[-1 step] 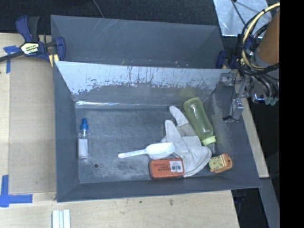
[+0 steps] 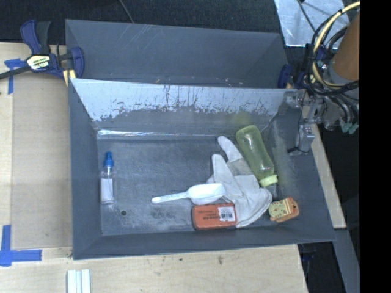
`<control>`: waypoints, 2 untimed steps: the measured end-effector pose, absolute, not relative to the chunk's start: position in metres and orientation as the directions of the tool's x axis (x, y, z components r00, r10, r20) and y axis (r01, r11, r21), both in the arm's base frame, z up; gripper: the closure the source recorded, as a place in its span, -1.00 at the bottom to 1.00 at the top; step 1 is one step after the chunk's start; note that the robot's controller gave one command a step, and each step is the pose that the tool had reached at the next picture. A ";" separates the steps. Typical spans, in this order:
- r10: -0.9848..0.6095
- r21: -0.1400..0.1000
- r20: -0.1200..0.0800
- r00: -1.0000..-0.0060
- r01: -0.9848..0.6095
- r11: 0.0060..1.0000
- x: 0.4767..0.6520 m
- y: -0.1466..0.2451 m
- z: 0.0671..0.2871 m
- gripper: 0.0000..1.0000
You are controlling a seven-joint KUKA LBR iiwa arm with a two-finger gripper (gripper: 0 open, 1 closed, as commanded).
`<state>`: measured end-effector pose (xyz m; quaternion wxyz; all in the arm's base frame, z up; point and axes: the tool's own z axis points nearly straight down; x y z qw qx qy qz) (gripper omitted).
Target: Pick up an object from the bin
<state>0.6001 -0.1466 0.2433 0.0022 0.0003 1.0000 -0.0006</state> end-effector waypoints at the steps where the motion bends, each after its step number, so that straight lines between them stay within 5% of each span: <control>1: -0.057 -0.003 -0.010 -0.998 -0.057 0.998 0.601 -0.135 0.204 -1.00; 2: -0.241 -0.003 -0.006 -0.971 -0.241 0.971 0.613 -0.093 0.144 -1.00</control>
Offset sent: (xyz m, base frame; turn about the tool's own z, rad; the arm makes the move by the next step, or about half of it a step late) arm 0.0181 0.0745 -0.1247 -0.2925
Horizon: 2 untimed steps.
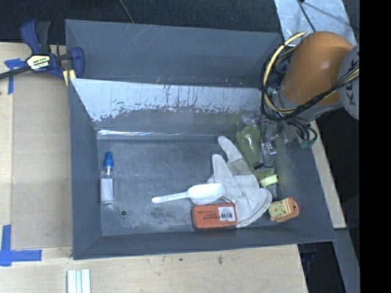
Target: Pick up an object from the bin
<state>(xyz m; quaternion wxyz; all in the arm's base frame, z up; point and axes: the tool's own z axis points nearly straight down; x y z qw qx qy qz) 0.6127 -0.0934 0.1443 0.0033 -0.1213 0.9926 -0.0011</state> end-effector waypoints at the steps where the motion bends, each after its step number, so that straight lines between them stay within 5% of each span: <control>1: -0.267 0.001 -0.002 -0.964 -0.267 0.964 0.566 -0.072 0.126 -1.00; 2: -0.253 0.001 0.004 -0.967 -0.253 0.967 0.548 -0.052 0.131 -1.00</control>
Offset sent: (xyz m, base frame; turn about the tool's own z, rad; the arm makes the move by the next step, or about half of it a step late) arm -0.0320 0.0651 -0.0085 -0.0082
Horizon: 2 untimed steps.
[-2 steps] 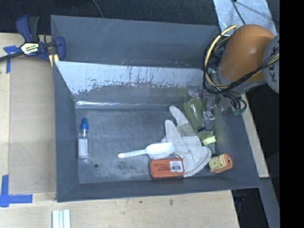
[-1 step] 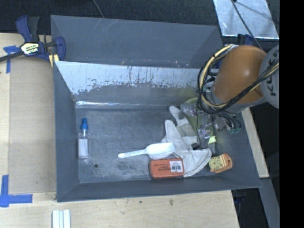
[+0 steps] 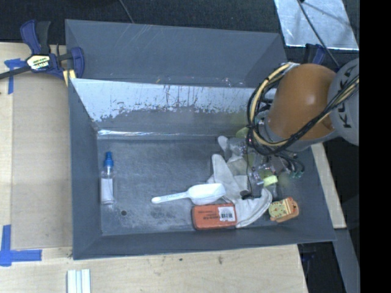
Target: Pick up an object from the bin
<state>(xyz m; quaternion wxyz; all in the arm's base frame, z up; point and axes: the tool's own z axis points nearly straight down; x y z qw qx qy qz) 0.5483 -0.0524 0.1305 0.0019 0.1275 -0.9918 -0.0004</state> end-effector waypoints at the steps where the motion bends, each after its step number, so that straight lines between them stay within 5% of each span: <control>1: -0.275 -0.001 -0.004 -0.961 -0.275 0.961 0.566 -0.038 0.150 -1.00; 2: -0.398 -0.003 -0.006 -0.917 -0.398 0.917 0.539 -0.019 0.150 -1.00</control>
Offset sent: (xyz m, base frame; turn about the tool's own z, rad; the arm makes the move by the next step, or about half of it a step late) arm -0.0416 0.0508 0.0129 -0.2660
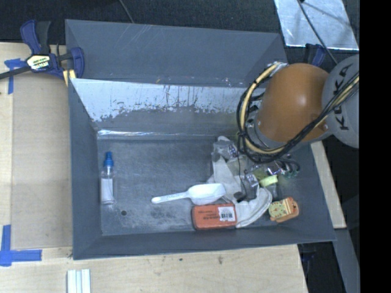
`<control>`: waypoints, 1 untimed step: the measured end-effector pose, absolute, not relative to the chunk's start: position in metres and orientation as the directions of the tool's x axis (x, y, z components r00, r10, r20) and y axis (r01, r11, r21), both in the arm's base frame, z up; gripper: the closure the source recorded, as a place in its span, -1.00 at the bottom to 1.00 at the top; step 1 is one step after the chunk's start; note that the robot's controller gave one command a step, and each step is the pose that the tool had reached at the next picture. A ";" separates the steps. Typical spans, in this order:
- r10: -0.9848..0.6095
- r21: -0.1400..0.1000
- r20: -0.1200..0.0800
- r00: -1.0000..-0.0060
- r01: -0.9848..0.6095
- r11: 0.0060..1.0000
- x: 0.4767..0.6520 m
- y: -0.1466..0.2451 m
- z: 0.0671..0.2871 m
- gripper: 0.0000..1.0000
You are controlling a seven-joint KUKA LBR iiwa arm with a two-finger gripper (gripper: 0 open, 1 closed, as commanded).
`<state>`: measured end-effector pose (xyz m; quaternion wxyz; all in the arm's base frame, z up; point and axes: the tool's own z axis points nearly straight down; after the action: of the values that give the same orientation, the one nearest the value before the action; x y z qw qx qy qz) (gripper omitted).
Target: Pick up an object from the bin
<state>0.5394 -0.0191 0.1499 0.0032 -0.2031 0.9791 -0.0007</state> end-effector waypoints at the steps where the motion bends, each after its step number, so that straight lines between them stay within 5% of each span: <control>1: -0.457 -0.001 -0.003 -0.889 -0.457 0.889 0.526 0.003 0.151 -1.00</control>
Offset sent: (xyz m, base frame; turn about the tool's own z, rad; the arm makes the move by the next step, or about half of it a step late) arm 0.0110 0.0486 -0.0262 -0.1581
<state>0.5258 0.0028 0.1506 0.0014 -0.2351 0.9720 0.0000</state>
